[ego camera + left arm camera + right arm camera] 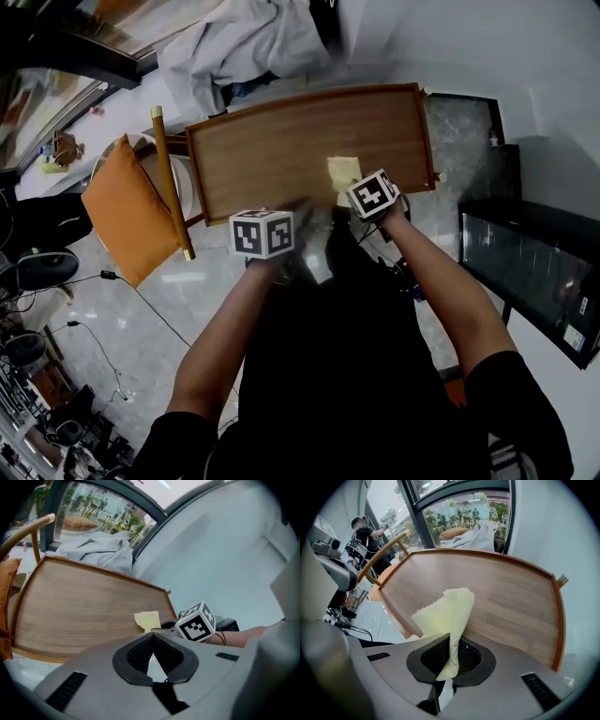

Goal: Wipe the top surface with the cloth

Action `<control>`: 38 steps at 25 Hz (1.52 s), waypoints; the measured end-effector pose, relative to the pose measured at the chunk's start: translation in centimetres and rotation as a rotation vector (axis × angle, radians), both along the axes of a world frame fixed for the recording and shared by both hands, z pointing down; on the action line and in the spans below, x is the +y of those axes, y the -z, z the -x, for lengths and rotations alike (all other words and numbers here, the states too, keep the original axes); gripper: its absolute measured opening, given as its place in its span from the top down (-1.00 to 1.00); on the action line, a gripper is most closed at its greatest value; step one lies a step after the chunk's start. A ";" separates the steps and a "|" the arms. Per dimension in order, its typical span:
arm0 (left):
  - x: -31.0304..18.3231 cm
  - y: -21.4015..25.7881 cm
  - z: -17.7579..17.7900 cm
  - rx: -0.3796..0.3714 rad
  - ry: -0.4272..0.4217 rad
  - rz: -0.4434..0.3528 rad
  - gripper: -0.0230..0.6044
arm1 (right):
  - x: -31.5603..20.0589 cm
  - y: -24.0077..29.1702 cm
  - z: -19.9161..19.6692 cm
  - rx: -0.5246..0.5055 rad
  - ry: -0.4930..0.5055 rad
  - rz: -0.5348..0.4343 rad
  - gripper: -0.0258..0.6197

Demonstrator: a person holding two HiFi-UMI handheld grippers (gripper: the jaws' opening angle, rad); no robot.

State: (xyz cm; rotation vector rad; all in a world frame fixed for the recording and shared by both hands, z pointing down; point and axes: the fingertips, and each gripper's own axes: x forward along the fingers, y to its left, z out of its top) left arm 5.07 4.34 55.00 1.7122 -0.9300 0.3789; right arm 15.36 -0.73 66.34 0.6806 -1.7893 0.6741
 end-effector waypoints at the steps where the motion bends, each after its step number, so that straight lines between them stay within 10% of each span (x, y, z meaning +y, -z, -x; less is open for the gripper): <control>1: -0.2 -0.1 -0.8 0.003 -0.005 0.001 0.90 | -0.3 0.1 -0.8 -0.001 -0.009 -0.004 0.82; 16: -1.8 -0.6 -8.1 0.028 -0.081 -0.008 0.90 | -3.2 1.0 -13.6 0.131 -0.152 -0.121 0.82; 38: 0.4 -0.1 -3.3 0.020 0.053 -0.028 0.90 | -4.8 2.4 -17.7 0.267 -0.319 -0.225 0.82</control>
